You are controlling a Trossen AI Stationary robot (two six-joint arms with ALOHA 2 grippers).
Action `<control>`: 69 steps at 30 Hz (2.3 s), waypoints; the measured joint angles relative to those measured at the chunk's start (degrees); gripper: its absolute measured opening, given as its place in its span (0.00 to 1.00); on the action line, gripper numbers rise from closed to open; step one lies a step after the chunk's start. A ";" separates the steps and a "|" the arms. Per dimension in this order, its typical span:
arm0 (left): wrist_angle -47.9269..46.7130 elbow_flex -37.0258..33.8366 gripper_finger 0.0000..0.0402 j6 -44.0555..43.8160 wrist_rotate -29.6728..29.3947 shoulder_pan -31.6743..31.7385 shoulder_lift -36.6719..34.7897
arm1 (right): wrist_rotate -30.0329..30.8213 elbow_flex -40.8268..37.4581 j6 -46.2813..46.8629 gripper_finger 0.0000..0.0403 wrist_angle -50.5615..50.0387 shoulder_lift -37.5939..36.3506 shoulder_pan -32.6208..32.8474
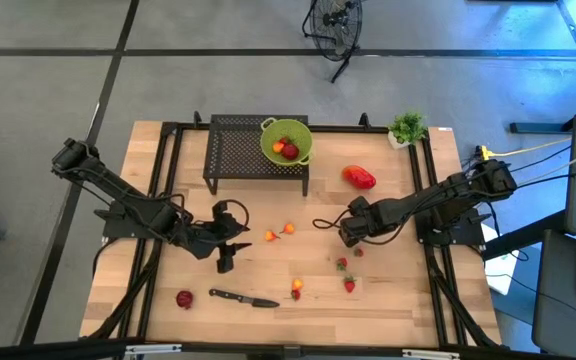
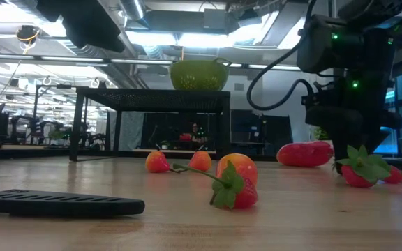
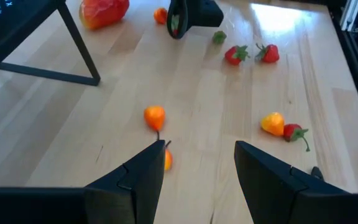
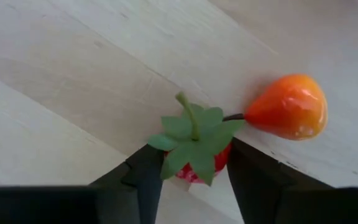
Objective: Pick & Place Fruit
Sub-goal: Put the strawberry into the green strainer bowl on the shelf
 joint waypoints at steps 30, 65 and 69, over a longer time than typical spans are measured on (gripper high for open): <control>-2.43 -9.15 0.47 -7.53 1.05 0.00 -6.88 | -0.79 14.37 -13.90 0.38 1.21 0.09 -0.22; 4.18 -13.81 0.47 -7.48 -3.04 0.00 -6.88 | -1.49 31.89 -47.34 0.34 23.22 0.00 -11.83; 4.16 -13.81 0.47 -7.48 -3.06 0.00 -6.88 | -1.49 31.89 -48.14 0.36 25.08 0.00 -13.69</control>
